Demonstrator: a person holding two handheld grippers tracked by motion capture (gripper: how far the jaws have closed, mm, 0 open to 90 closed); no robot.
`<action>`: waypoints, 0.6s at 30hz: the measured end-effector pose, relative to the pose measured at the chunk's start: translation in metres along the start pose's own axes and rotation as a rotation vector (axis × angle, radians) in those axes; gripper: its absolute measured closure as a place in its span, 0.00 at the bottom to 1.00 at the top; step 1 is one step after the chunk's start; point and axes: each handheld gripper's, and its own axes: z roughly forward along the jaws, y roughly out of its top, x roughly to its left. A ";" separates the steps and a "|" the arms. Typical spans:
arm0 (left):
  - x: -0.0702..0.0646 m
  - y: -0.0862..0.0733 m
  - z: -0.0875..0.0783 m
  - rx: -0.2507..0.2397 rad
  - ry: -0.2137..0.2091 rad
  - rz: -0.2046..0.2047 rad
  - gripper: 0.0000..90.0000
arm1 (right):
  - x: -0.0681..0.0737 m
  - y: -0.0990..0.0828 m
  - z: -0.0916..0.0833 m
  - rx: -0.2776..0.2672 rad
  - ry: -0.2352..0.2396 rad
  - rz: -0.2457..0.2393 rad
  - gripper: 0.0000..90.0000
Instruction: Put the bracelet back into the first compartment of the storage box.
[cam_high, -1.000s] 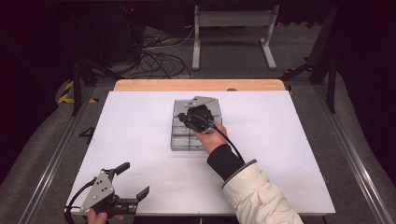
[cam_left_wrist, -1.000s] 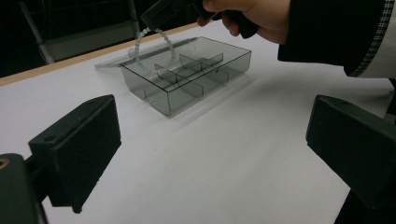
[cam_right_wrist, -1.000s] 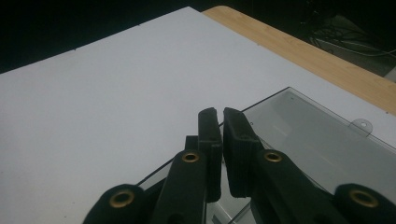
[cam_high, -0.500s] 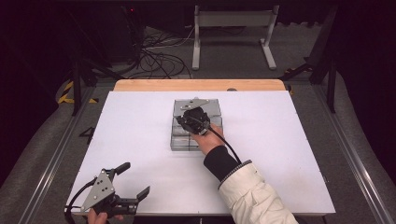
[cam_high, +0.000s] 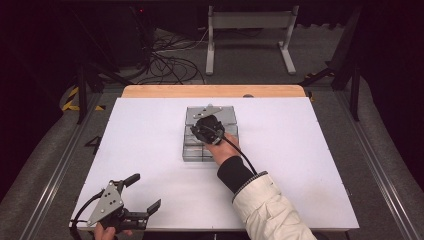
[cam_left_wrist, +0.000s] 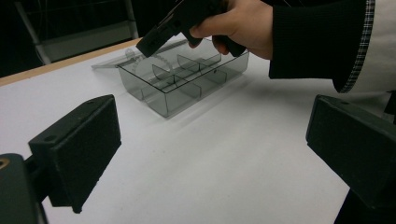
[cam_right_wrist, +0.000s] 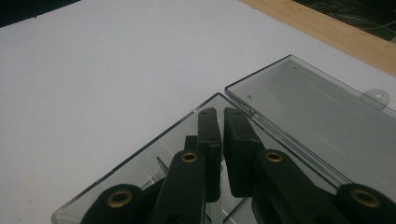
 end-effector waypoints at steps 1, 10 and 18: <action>0.000 0.000 0.000 -0.001 -0.001 0.001 0.04 | 0.000 0.000 0.001 0.001 -0.002 0.003 0.95; -0.001 0.000 0.001 -0.002 -0.002 -0.004 0.04 | -0.004 -0.003 0.005 0.021 -0.029 0.005 0.95; 0.000 0.000 0.001 -0.001 -0.003 -0.005 0.04 | -0.008 -0.004 0.009 0.037 -0.059 0.020 0.94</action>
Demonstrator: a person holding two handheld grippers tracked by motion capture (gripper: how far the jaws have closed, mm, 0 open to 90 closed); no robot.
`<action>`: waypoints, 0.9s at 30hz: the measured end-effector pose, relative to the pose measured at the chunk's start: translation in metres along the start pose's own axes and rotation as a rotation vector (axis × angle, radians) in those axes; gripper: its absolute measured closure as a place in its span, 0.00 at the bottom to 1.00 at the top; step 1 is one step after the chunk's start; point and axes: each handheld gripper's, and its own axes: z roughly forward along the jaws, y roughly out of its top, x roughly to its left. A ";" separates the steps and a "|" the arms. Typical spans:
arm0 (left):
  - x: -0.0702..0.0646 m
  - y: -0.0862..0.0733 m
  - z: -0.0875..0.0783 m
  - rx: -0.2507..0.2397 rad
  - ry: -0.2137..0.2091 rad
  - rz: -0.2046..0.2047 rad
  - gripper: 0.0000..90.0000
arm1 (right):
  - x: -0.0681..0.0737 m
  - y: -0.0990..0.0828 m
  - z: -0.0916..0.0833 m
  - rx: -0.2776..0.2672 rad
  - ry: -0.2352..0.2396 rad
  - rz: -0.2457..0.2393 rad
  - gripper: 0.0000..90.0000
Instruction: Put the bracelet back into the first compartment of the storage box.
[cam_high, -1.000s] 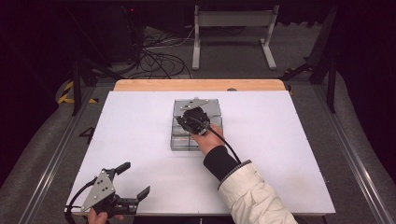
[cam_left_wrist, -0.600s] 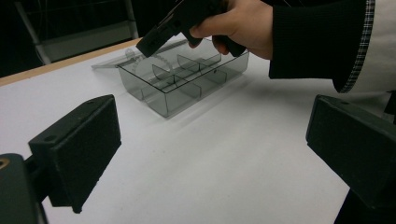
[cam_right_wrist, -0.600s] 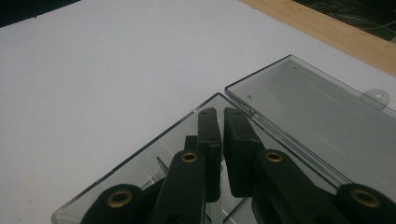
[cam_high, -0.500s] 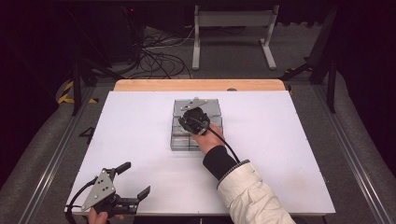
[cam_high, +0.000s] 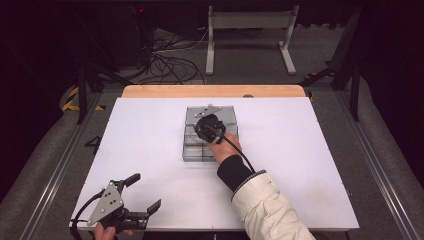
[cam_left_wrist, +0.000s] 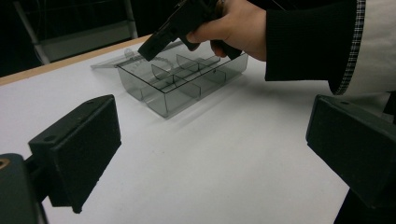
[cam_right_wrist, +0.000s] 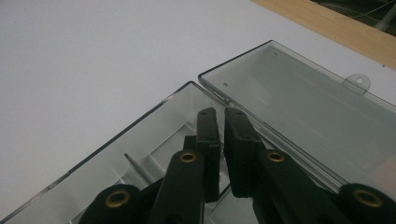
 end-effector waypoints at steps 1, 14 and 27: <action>0.000 0.000 0.000 0.000 0.000 0.000 0.04 | 0.000 0.000 0.000 -0.001 -0.003 0.002 0.93; 0.000 0.000 0.000 0.002 -0.003 -0.004 0.04 | -0.007 -0.001 -0.003 -0.012 0.000 0.018 0.65; 0.000 0.000 0.001 0.002 -0.004 0.004 0.04 | -0.011 0.009 -0.036 -0.091 0.140 0.081 0.22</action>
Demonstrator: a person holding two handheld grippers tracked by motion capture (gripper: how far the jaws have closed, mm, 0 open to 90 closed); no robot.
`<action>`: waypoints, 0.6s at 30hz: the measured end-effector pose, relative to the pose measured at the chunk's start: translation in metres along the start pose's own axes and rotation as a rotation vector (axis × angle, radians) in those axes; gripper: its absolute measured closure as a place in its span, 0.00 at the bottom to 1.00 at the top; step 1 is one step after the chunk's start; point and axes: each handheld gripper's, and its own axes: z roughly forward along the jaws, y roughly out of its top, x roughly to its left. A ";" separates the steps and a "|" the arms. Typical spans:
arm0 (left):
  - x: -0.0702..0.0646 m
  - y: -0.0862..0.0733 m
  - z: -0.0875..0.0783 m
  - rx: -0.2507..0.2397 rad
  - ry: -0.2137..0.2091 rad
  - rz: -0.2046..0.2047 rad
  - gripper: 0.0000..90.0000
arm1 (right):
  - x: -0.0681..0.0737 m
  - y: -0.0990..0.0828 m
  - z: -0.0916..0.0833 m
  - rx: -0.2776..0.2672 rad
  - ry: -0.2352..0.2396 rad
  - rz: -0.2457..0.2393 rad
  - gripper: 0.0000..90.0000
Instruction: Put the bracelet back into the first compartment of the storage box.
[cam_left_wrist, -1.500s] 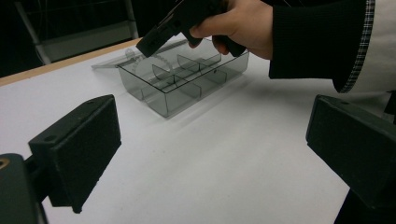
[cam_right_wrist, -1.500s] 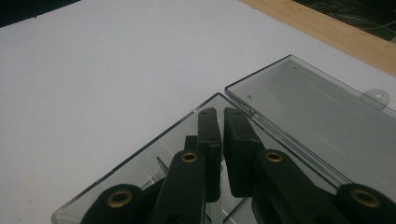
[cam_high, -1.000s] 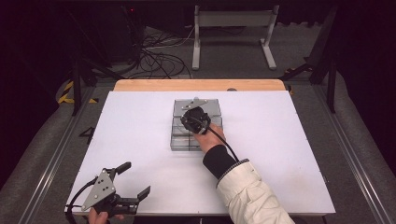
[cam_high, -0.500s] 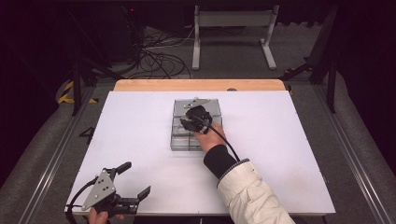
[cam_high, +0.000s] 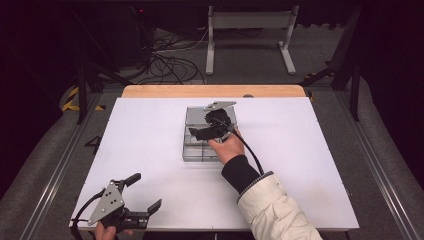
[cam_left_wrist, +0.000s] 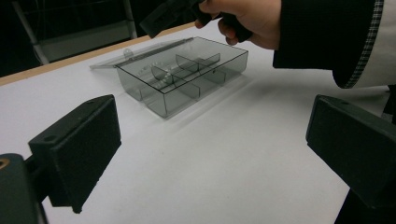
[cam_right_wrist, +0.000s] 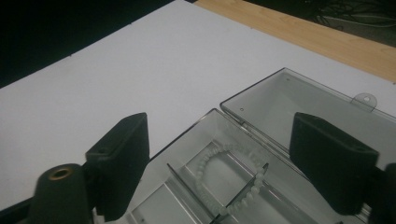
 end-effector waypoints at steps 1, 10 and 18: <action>0.000 0.000 0.000 -0.001 0.000 -0.001 0.04 | 0.001 0.001 -0.003 -0.004 0.005 -0.004 0.20; 0.000 0.001 0.002 0.001 -0.006 -0.003 0.04 | 0.014 0.006 -0.033 -0.029 0.023 -0.085 0.12; 0.001 0.001 0.003 0.001 -0.008 0.005 0.04 | 0.015 0.006 -0.051 -0.062 0.030 -0.095 0.11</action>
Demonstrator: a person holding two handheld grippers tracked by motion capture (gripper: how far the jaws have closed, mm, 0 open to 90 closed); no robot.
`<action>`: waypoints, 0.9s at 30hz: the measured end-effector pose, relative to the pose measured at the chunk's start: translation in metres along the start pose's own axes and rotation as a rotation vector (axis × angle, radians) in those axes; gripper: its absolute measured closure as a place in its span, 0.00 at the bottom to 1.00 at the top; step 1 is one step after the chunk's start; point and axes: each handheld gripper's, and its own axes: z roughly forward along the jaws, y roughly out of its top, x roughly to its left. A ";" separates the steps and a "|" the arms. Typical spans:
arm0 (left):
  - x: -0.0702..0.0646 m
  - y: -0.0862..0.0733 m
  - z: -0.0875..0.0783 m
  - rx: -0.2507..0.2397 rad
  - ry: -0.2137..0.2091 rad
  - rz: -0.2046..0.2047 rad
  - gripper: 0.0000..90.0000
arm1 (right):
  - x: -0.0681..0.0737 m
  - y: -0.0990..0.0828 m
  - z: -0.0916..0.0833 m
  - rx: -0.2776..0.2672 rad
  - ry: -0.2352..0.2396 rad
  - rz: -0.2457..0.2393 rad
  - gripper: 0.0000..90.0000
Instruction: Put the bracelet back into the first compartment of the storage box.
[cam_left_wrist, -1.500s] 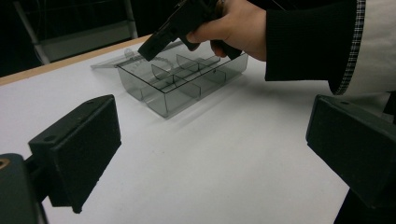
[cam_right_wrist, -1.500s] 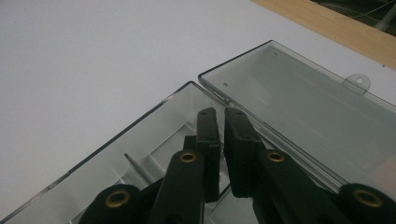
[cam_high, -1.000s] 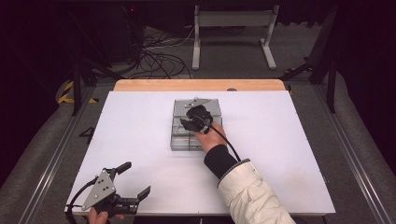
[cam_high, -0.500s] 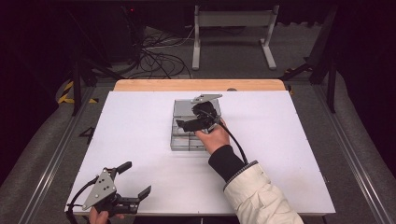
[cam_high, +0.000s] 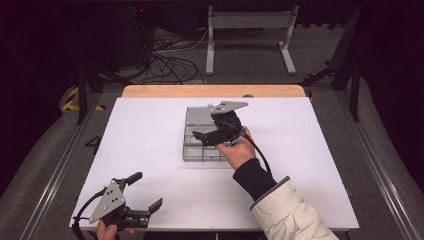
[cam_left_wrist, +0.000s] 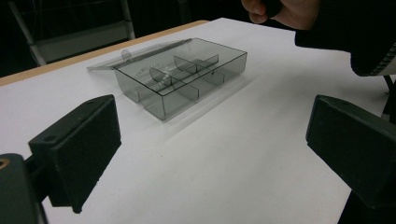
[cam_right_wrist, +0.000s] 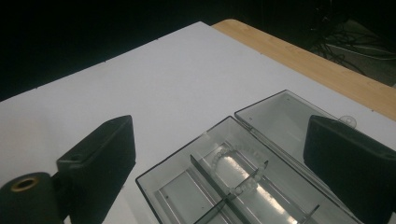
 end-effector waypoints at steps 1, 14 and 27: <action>0.000 0.000 0.000 -0.001 -0.001 -0.004 0.04 | 0.000 0.000 -0.002 -0.002 0.003 0.001 0.11; 0.000 0.001 0.002 0.000 -0.010 0.000 0.04 | 0.002 -0.002 -0.027 -0.043 0.011 -0.020 0.09; 0.000 0.001 0.004 -0.005 -0.008 0.006 0.04 | 0.000 -0.014 -0.066 -0.079 0.002 -0.042 0.08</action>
